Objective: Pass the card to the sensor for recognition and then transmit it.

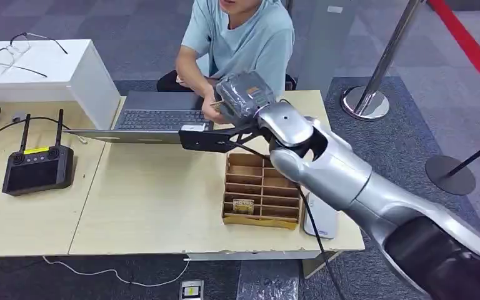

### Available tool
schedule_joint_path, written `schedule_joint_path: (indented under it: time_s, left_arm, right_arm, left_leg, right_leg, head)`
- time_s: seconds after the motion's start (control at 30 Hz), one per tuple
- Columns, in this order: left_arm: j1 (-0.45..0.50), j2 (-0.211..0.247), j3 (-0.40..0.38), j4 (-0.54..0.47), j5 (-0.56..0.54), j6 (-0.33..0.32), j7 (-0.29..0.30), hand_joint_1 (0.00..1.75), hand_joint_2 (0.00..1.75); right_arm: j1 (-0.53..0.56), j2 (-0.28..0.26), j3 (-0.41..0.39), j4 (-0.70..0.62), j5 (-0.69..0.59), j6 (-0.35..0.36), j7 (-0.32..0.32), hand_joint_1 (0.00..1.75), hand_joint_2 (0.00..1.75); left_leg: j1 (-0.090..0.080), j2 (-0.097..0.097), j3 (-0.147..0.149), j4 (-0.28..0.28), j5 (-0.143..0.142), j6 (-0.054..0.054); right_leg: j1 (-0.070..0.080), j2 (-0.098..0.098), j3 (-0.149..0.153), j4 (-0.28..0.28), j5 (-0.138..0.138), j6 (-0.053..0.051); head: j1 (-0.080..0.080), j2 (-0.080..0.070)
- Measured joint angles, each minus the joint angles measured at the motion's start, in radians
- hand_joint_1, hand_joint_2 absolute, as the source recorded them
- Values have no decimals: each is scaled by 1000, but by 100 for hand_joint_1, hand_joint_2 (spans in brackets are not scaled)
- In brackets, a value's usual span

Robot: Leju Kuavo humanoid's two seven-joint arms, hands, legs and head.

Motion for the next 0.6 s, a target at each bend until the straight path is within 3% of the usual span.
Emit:
schedule_joint_path:
  time_s: [0.27,0.3,0.33,0.37,0.6]
  left_arm:
    - [0,0,0,0,0,2,-1,0,0]
    - [0,0,0,0,0,3,0,0,0]
    - [0,0,0,0,0,3,0,0,0]
    - [0,0,0,0,0,3,1,0,0]
    - [0,-2,-1,0,-1,3,5,0,0]
  right_arm:
    - [3,2,11,9,21,-6,-8,175,175]
    - [3,2,11,9,27,-9,-8,154,175]
    - [4,2,11,9,36,-11,-8,21,175]
    - [5,2,12,9,42,-14,-8,0,175]
    - [17,1,10,15,98,-66,10,0,175]
  left_leg:
    - [0,0,0,0,0,0]
    - [0,0,0,0,0,0]
    - [0,0,0,0,0,0]
    - [0,0,0,0,0,0]
    - [0,0,0,0,0,0]
  right_leg:
    - [0,0,0,0,0,0]
    - [0,0,0,0,0,0]
    - [0,0,0,0,0,0]
    - [0,0,0,0,0,0]
    - [0,0,0,0,0,0]
  head:
    - [0,0]
    - [0,0]
    - [0,0]
    - [0,0]
    - [0,0]
